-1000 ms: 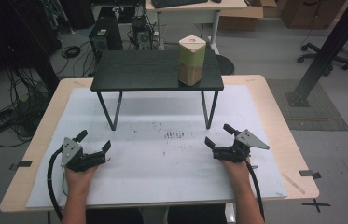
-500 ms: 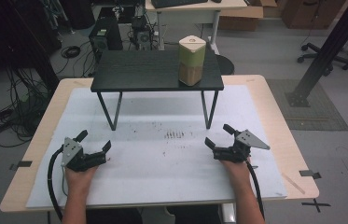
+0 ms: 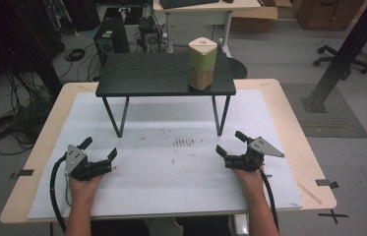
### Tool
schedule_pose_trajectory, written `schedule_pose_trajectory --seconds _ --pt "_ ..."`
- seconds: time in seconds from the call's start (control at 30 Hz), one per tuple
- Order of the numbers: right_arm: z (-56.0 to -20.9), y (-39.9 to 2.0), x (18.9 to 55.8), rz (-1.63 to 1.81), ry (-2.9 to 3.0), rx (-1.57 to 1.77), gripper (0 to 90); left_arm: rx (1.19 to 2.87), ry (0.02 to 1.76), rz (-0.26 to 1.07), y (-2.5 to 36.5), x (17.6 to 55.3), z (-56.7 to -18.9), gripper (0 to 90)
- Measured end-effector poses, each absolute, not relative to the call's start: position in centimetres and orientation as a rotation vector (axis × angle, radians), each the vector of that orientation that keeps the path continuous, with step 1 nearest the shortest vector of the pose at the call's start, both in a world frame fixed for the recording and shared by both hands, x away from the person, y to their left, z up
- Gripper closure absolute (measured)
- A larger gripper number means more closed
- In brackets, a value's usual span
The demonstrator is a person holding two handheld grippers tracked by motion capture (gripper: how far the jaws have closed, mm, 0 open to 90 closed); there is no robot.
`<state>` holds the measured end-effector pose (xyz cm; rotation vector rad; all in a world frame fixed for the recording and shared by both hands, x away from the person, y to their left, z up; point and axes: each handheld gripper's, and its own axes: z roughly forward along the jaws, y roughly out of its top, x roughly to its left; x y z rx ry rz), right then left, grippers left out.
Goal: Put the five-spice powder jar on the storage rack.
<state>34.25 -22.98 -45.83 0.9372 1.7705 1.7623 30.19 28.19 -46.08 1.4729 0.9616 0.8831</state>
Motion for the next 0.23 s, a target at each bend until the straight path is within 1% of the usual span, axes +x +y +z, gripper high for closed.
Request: schedule_pose_trajectory --seconds 0.23 --pt "-45.89 -22.89 34.29 1.764 1.778 0.937 0.0 1.475 0.956 0.884 28.17 30.12 -46.06 0.4"
